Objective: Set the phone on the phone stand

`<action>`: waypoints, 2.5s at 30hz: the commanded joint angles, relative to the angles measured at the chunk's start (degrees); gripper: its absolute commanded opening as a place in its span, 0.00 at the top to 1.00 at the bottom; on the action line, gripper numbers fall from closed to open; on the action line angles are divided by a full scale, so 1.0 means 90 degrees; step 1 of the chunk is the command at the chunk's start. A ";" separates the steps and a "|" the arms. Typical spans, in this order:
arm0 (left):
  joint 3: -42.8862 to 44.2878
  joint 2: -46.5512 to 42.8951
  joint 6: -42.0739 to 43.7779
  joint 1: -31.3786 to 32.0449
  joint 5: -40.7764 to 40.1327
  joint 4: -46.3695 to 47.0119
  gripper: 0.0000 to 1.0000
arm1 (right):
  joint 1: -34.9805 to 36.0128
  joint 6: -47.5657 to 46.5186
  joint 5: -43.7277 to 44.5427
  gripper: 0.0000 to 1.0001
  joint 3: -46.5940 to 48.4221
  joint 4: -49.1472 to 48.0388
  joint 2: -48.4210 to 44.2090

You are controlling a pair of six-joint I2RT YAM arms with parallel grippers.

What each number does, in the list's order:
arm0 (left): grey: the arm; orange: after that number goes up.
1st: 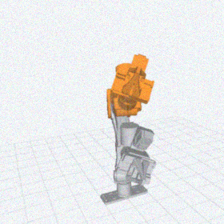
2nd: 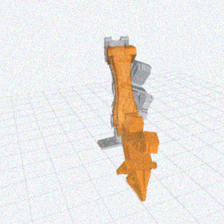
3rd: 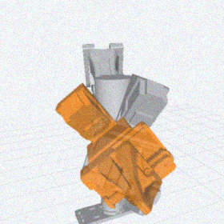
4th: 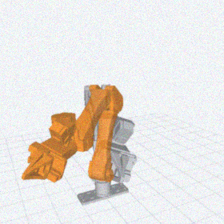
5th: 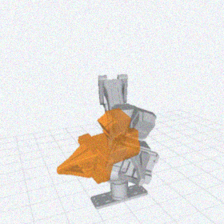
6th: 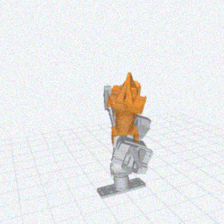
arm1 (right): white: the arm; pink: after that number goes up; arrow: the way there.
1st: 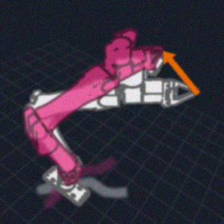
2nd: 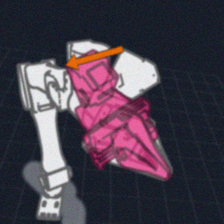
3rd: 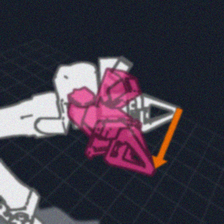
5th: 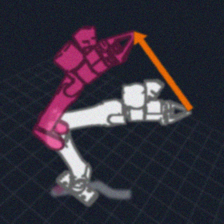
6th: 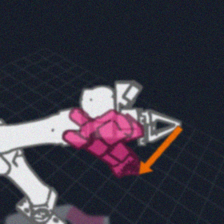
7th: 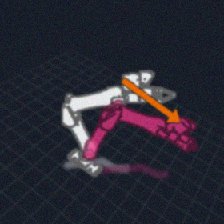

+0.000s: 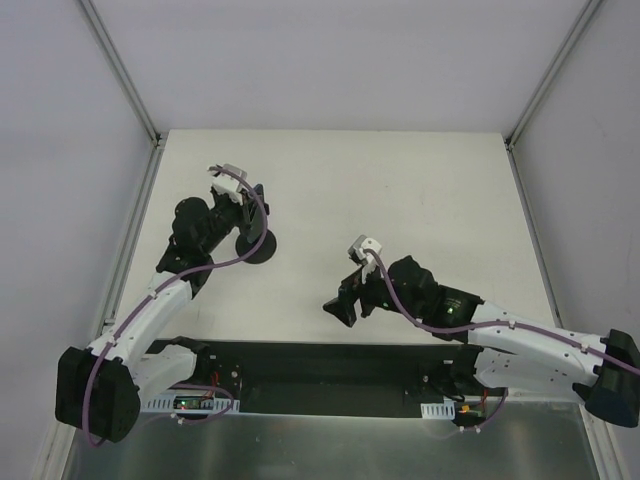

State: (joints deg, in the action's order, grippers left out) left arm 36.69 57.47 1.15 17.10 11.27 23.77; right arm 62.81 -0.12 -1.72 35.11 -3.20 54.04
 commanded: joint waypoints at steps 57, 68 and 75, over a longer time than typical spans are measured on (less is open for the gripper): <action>0.6276 0.6642 -0.1043 -0.4059 0.1707 0.2134 0.55 | -0.1851 0.0306 -0.0669 0.15 -0.0142 0.0600 -0.1229; 0.4490 0.4105 -0.2352 -0.4166 0.0674 0.1308 0.01 | -0.1959 0.1068 0.1135 0.04 0.0443 0.2384 -0.1092; 0.3172 0.1849 -0.4402 -0.4401 0.2504 -0.0229 0.09 | -0.2066 0.0610 0.3470 0.04 0.1527 0.4855 -0.1911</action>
State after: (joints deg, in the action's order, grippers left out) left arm 69.76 83.22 -26.83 -22.63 22.72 26.24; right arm 44.73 7.77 14.26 41.34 26.39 42.04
